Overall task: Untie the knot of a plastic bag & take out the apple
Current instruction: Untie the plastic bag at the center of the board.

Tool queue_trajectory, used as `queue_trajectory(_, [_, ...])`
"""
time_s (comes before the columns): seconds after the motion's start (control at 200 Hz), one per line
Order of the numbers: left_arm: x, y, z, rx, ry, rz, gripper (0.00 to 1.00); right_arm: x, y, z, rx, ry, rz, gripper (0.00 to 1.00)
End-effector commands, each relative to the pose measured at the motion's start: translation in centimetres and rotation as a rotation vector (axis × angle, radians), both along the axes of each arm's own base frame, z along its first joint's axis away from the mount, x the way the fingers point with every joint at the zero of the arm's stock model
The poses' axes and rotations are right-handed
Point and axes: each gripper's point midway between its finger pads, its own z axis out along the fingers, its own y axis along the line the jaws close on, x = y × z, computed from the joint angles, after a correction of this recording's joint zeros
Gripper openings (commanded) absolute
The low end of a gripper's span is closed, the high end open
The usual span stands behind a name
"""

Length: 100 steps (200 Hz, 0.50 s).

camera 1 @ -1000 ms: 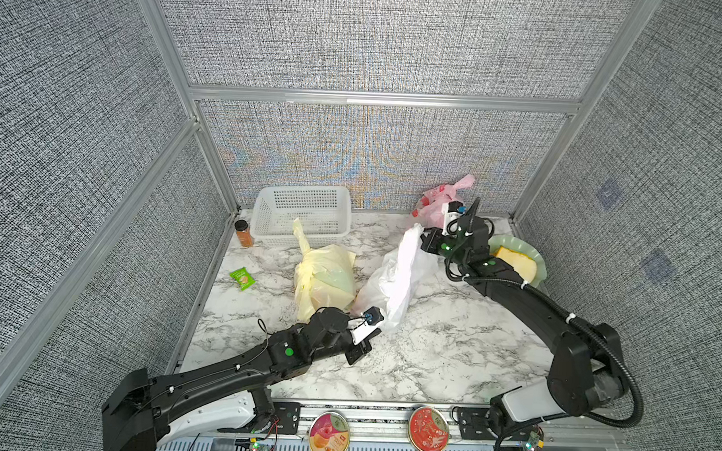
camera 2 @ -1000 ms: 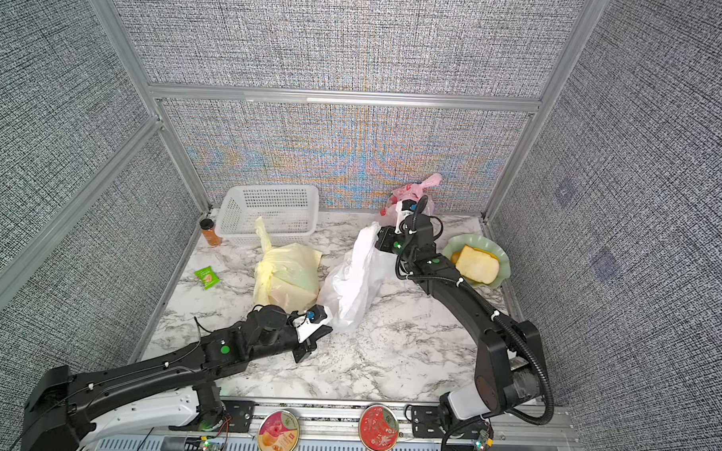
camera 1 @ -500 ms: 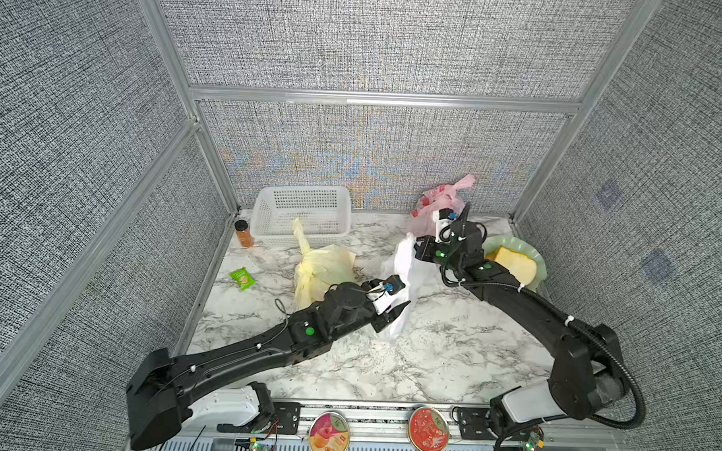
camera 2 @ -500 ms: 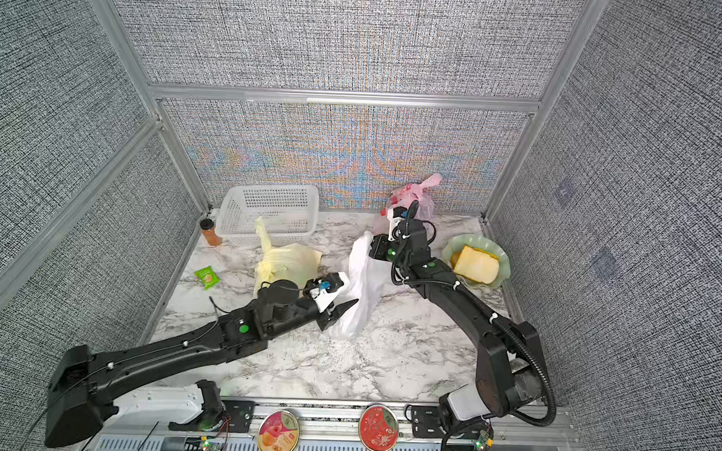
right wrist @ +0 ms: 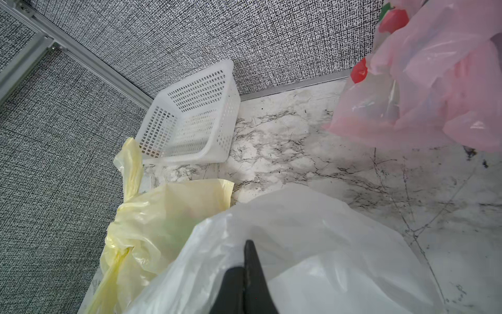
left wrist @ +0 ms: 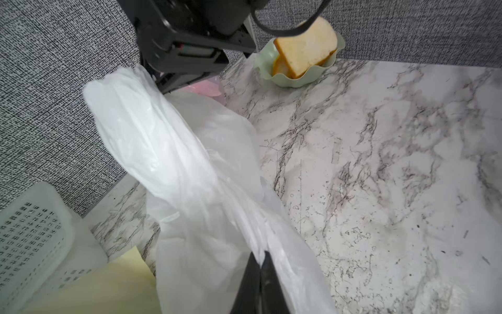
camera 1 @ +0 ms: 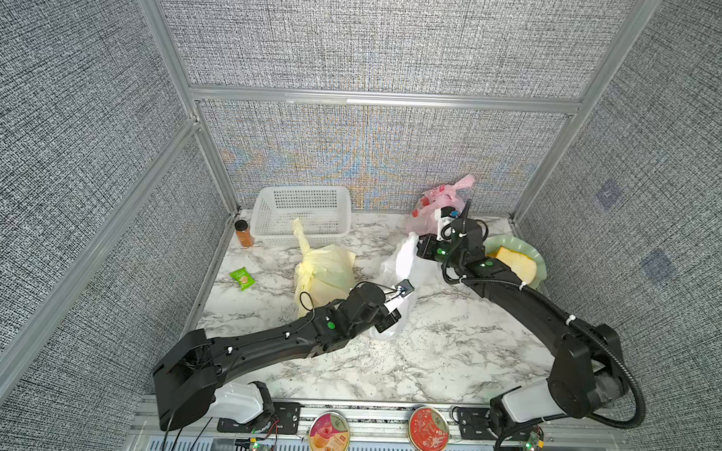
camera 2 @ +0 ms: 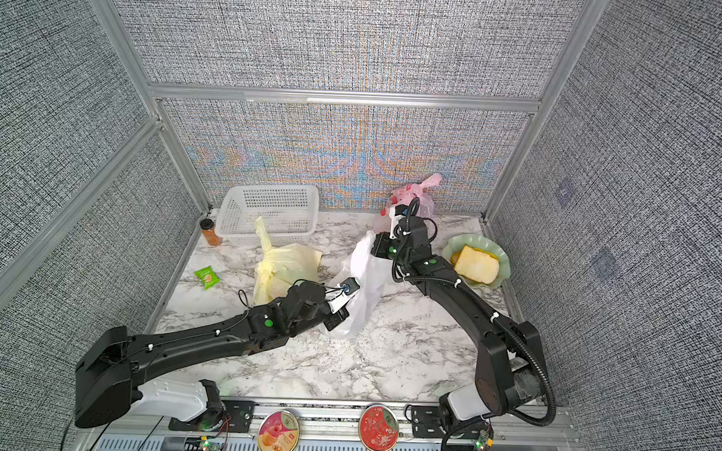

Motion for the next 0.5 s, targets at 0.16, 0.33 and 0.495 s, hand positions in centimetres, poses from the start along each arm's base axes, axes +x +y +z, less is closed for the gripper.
queue_trajectory(0.16, [-5.5, 2.6, -0.1, -0.074, -0.023, -0.218, 0.0, 3.1, -2.2, -1.1, 0.18, 0.087, -0.045, 0.0])
queue_trajectory(0.33, [-5.0, 3.4, 0.1, -0.159, -0.015, -0.154, 0.0, 2.1, -1.2, -0.7, 0.213, 0.132, 0.006, 0.53])
queue_trajectory(0.495, [-3.1, 4.0, 0.8, -0.234, 0.006, -0.012, 0.0, -3.4, -2.3, -0.8, 0.104, 0.155, -0.016, 0.81])
